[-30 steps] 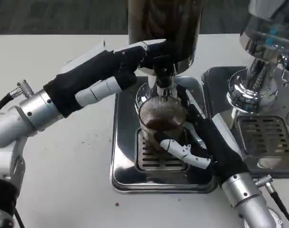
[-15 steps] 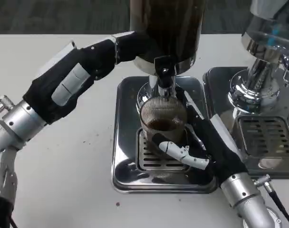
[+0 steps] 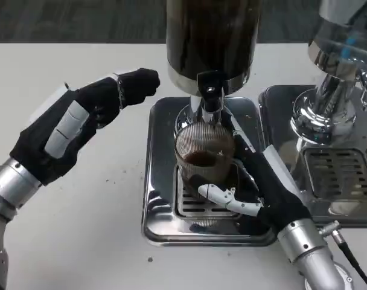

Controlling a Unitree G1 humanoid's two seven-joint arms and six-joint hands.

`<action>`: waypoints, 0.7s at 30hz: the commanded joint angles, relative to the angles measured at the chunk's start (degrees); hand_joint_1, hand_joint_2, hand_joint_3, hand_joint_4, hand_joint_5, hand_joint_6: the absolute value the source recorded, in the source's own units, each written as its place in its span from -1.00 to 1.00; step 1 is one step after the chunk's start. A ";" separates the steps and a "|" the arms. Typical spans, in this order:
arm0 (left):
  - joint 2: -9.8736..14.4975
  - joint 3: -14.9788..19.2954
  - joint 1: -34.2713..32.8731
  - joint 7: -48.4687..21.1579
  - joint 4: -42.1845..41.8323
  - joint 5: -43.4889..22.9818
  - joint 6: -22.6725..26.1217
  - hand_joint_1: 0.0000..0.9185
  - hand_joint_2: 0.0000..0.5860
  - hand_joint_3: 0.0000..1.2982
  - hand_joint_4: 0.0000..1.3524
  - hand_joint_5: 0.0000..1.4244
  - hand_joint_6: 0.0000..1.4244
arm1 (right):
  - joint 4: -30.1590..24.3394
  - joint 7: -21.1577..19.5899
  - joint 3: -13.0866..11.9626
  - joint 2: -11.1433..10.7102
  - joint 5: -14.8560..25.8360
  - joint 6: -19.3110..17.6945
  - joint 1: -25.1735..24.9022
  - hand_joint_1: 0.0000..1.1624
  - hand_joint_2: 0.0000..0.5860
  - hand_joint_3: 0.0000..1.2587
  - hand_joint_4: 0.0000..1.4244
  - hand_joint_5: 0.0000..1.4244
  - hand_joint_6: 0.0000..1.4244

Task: Grasp the cup under the faucet to collect the drink, then remove the cup.

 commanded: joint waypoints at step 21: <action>1.37 1.14 6.73 3.08 -3.63 0.57 1.49 -1.00 -0.56 -0.55 -0.66 -0.75 -0.82 | 1.99 -8.86 2.90 2.99 -5.43 4.29 -1.22 0.24 -0.27 -0.53 -0.48 -0.39 -0.19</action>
